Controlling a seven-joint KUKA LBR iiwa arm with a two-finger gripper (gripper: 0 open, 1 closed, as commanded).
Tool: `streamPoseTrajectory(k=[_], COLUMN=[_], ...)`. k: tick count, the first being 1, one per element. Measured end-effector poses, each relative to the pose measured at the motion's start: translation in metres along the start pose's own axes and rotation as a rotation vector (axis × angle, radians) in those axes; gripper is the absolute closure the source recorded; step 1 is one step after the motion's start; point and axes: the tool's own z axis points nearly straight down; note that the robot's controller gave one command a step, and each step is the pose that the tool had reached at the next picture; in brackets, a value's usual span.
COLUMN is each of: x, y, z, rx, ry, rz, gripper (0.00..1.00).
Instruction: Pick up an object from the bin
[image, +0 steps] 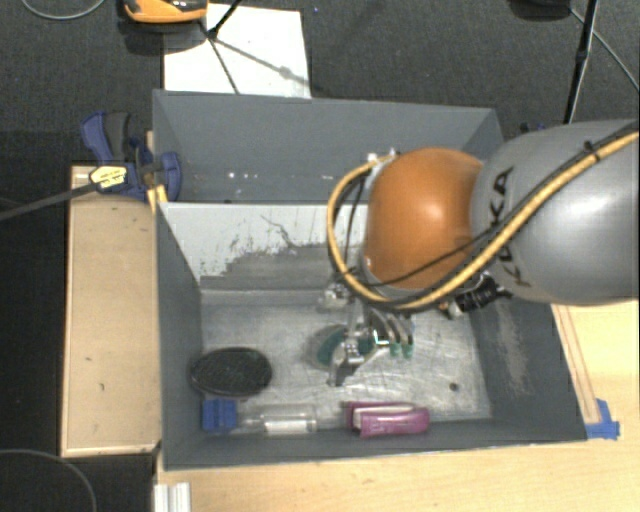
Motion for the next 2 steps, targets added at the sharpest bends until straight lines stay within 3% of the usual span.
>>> streamPoseTrajectory(k=[1, 2], x=[-0.010, -0.025], y=[-0.062, -0.109], z=[0.116, 0.103], rx=[-0.001, 0.001], ry=[-0.017, -0.011], rz=[-0.027, 0.038], gripper=[0.00, 0.00])
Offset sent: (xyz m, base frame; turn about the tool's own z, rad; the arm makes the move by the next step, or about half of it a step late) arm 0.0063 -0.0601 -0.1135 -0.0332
